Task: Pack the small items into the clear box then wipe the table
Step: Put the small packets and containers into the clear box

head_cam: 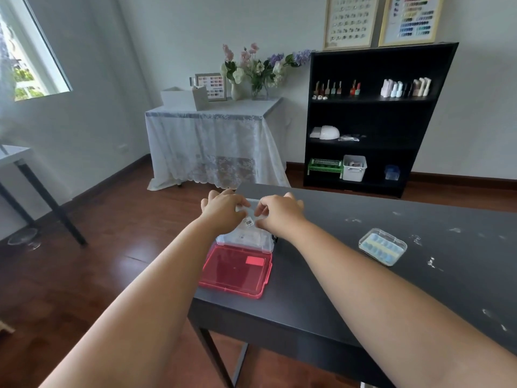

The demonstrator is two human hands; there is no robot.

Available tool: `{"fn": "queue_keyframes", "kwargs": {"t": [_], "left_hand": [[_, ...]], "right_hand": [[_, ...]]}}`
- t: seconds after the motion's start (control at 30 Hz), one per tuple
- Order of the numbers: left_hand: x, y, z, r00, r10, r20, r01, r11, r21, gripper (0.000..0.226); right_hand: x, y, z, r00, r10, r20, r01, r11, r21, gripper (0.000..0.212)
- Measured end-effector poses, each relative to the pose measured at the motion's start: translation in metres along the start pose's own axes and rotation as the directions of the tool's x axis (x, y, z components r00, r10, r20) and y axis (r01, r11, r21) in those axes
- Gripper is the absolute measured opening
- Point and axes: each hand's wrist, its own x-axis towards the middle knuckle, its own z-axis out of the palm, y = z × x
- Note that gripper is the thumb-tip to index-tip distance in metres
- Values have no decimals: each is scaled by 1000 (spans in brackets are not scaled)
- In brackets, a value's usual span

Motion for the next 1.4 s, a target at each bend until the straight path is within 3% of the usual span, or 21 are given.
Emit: {"fn": "queue_keyframes", "kwargs": {"t": [0.13, 0.27, 0.5, 0.57, 0.7, 0.8, 0.93, 1.13, 1.4], "left_hand": [[0, -5, 11, 996, -29, -79, 27, 999, -30, 26], [0, -8, 17, 987, -83, -140, 67, 991, -115, 31], [-6, -9, 22, 975, -87, -204, 37, 971, -235, 37], [-8, -10, 22, 978, -65, -198, 10, 964, -264, 38], [-11, -15, 26, 987, -7, -159, -36, 964, -265, 45], [-13, -15, 28, 988, -1, -155, -35, 972, -234, 47], [-15, -13, 27, 990, -2, -143, -32, 972, -232, 49], [-17, -13, 22, 996, 0, -89, -23, 965, -262, 54], [-21, -26, 15, 1000, 8, -21, -18, 848, -530, 75]], "right_hand": [[2, 0, 0, 1000, 30, -1, -29, 995, -95, 11], [-1, 7, 1, 1000, 24, -1, -24, 997, -77, 18], [-26, 45, -24, 967, -85, -238, 120, 983, 136, 34], [-39, 71, -38, 966, -7, -258, 37, 993, 110, 40], [-66, 128, -66, 942, 295, -162, -306, 951, -49, 51], [-80, 152, -77, 904, 413, -112, -424, 898, -113, 58], [-91, 161, -77, 873, 487, -12, -480, 856, -190, 60], [-93, 162, -77, 867, 498, 27, -483, 852, -203, 62], [-97, 163, -85, 881, 472, 15, -472, 881, 0, 55]]}}
